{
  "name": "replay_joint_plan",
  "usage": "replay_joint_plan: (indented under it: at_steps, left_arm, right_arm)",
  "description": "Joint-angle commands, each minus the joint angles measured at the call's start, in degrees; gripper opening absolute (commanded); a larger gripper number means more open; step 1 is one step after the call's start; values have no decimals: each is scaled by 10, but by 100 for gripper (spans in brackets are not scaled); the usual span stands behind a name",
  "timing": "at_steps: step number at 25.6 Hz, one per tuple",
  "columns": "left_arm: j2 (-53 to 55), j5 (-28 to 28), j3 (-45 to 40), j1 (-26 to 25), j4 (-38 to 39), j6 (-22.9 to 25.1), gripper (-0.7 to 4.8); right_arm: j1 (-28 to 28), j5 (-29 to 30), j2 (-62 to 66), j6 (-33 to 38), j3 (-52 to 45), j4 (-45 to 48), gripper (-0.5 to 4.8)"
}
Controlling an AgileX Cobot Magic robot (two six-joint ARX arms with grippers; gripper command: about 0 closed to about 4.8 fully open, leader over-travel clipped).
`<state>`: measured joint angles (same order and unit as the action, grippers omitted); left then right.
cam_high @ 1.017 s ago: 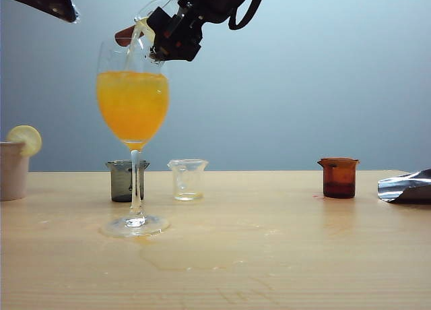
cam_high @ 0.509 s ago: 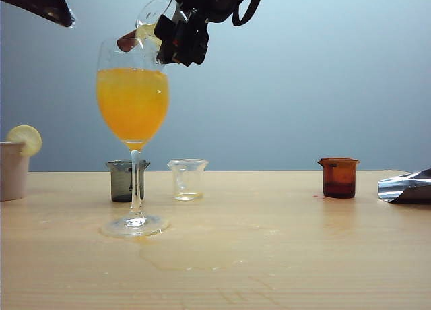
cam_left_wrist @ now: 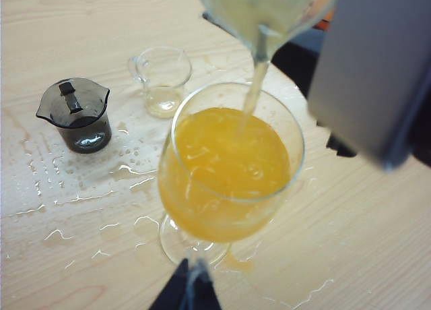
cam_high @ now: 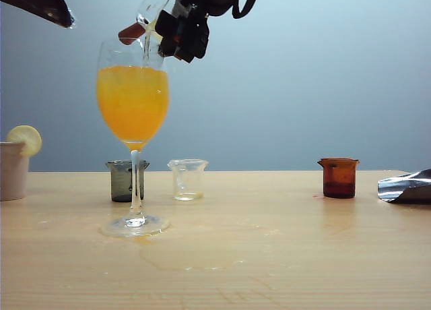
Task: Pick up the third measuring cup from the left, pour the pineapple juice inside into the goblet, and finally put the measuring cup back in its original place.
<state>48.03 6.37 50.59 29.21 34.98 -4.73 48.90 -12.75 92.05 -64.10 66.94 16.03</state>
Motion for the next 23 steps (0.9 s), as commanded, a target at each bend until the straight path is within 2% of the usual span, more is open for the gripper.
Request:
replay_joint_plan:
  at_steps: [1,9,23]
  left_arm:
    - [-1,-2,3,0,-3,0,-5]
    - [-1,-2,3,0,-1,0,-5]
    - [-1,-2,3,0,4,0,-5]
  right_arm:
    - [9,-16,-5,-11,6,18,106]
    - [21,-28,-5,-47,6,18,106]
    - [23,-31,-5,-159,6,24,106]
